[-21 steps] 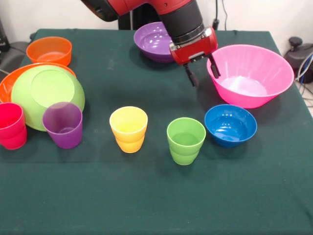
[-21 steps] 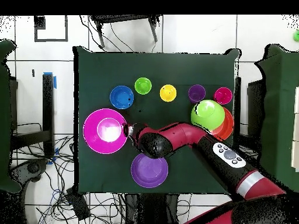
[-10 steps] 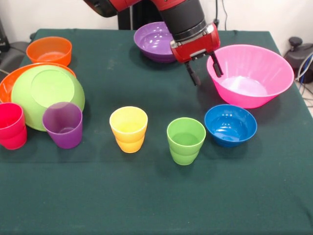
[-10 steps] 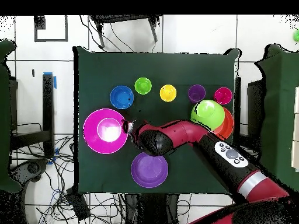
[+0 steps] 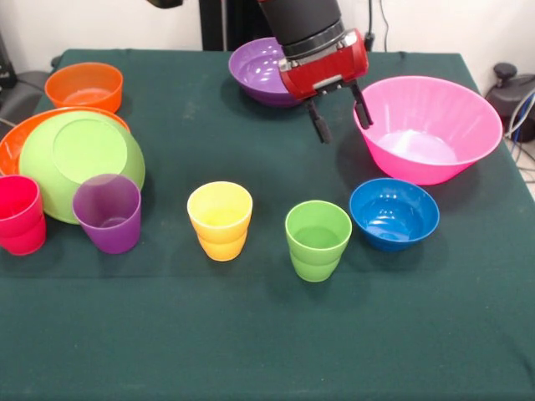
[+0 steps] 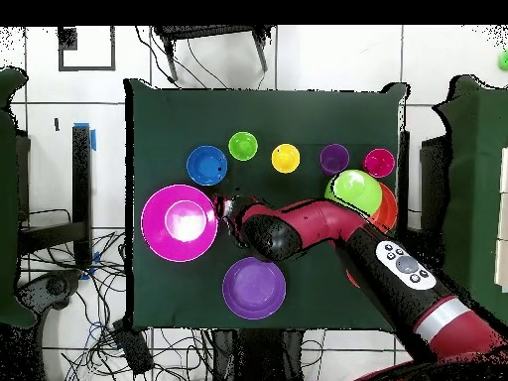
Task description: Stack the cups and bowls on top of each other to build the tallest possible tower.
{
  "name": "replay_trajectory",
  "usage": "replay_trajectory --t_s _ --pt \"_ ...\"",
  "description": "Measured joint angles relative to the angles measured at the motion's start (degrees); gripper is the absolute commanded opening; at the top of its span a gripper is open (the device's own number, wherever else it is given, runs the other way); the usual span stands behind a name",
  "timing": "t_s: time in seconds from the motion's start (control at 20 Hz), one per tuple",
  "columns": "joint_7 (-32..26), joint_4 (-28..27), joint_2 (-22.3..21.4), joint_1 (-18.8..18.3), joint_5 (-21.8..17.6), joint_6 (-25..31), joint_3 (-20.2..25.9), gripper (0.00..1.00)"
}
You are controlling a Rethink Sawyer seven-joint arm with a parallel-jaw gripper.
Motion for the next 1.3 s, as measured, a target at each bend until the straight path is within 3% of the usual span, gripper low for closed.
replay_trajectory --t_s 1.3 --pt "0.00 -0.02 1.48 2.04 -0.23 -0.13 -1.31 1.00"
